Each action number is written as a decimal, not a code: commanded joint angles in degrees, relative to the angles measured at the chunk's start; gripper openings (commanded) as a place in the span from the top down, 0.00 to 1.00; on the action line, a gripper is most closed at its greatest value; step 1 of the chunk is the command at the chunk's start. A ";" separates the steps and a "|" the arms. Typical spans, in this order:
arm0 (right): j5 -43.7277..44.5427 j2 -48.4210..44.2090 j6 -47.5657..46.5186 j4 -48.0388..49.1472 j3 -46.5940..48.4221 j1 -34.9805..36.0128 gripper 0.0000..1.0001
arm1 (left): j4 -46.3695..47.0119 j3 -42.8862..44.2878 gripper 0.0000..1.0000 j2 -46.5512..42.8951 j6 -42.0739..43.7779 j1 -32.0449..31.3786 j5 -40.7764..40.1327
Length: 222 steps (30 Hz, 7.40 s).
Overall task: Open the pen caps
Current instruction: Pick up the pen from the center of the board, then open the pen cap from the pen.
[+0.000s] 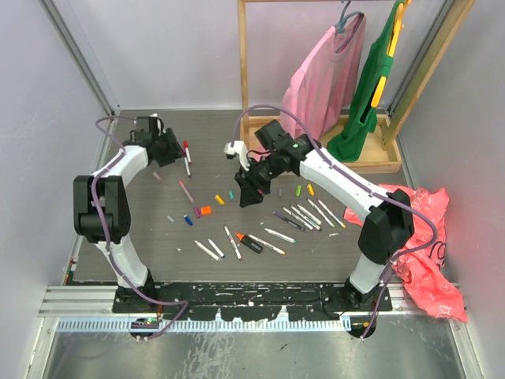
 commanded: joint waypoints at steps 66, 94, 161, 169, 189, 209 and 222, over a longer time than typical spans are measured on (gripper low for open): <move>-17.12 -13.74 2.17 14.59 -13.57 -4.66 0.47 | 3.45 -2.34 1.00 -13.94 3.34 -8.25 -5.86; -22.61 -26.81 70.15 114.61 -54.31 -18.04 0.22 | 59.51 -47.23 1.00 -51.37 -5.06 -49.10 -12.46; -33.91 -25.18 57.16 84.47 -43.74 -14.56 0.99 | 75.37 -41.34 0.02 -45.41 -21.41 -36.47 17.74; -34.34 -24.73 56.35 83.16 -43.19 -13.86 0.99 | 83.95 -38.76 0.09 -36.95 -26.32 -36.29 20.05; -34.02 -24.00 56.53 82.79 -43.12 -13.35 0.99 | 84.10 -36.56 0.60 -31.20 -28.85 -36.29 23.21; -30.57 -23.76 52.08 75.83 -42.24 -13.14 0.66 | 71.73 -35.51 1.00 -36.73 -17.69 -36.29 15.46; -27.75 -20.67 48.50 69.82 -40.66 -9.93 0.99 | 59.19 -27.51 1.00 -42.46 -10.79 -29.09 0.90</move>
